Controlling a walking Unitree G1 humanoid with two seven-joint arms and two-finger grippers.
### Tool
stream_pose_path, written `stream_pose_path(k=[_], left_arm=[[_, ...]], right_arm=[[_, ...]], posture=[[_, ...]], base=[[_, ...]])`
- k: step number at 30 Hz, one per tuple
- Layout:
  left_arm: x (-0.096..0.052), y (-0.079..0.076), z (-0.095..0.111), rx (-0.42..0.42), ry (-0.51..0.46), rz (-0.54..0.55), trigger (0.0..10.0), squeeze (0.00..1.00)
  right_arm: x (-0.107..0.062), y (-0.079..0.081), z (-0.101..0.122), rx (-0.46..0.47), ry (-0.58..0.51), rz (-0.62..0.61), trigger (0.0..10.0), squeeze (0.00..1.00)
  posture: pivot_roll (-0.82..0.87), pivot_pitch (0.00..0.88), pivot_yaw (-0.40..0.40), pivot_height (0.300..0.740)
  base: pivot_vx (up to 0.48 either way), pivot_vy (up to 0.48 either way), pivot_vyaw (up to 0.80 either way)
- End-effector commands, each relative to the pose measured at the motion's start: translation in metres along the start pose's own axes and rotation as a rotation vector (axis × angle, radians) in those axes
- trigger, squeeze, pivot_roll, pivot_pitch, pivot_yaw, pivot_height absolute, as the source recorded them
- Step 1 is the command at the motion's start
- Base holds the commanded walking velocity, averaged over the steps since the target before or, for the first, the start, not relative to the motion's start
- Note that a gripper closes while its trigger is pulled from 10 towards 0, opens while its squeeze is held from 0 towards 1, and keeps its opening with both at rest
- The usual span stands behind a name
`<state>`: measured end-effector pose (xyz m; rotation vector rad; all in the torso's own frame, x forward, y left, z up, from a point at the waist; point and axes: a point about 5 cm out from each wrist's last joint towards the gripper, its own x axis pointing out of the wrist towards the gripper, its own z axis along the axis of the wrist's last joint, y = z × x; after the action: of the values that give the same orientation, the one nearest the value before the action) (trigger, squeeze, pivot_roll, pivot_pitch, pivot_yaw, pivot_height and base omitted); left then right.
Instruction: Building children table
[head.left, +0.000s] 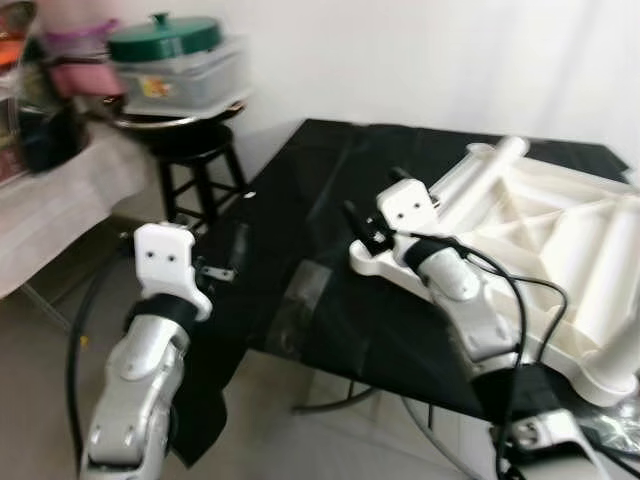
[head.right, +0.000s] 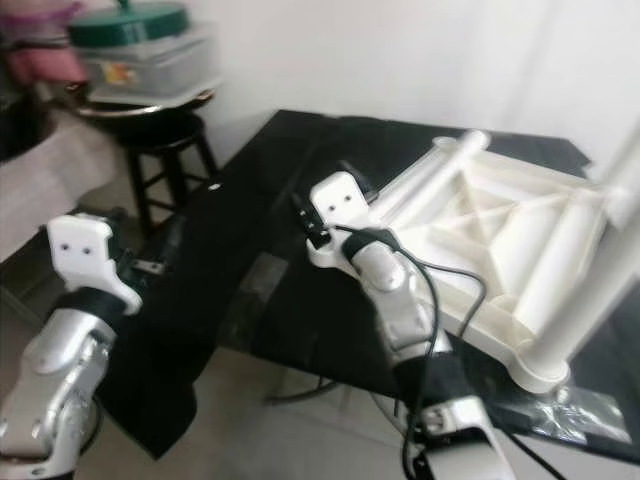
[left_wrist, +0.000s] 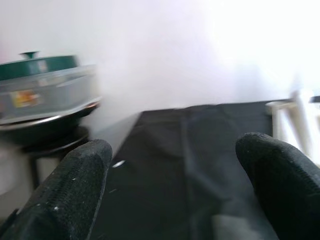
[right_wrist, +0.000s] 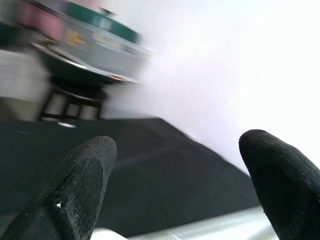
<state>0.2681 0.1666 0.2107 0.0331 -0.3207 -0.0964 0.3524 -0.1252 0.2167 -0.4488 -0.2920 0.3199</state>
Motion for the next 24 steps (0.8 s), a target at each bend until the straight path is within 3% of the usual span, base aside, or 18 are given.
stream_pose_path(k=[1,18,24], left_arm=[[-0.003,0.002,-0.005,-0.001,0.030,0.004,10.0,0.00],[-0.005,-0.001,-0.008,-0.003,0.046,-0.009,10.0,0.00],[-0.007,-0.001,-0.012,0.014,0.061,-0.003,10.0,0.00]], right_arm=[[0.002,0.008,0.000,-0.002,0.008,0.023,10.0,0.00],[0.001,0.010,-0.003,-0.022,0.027,0.040,10.0,0.00],[-0.001,0.018,-0.006,-0.026,0.033,0.101,10.0,0.00]], posture=[[-0.10,0.000,-0.010,0.740],[-0.08,0.000,-0.004,0.740],[-0.09,0.005,-0.005,0.740]], base=[[0.000,0.000,-0.80],[0.000,0.000,-0.80],[0.000,0.000,-0.80]])
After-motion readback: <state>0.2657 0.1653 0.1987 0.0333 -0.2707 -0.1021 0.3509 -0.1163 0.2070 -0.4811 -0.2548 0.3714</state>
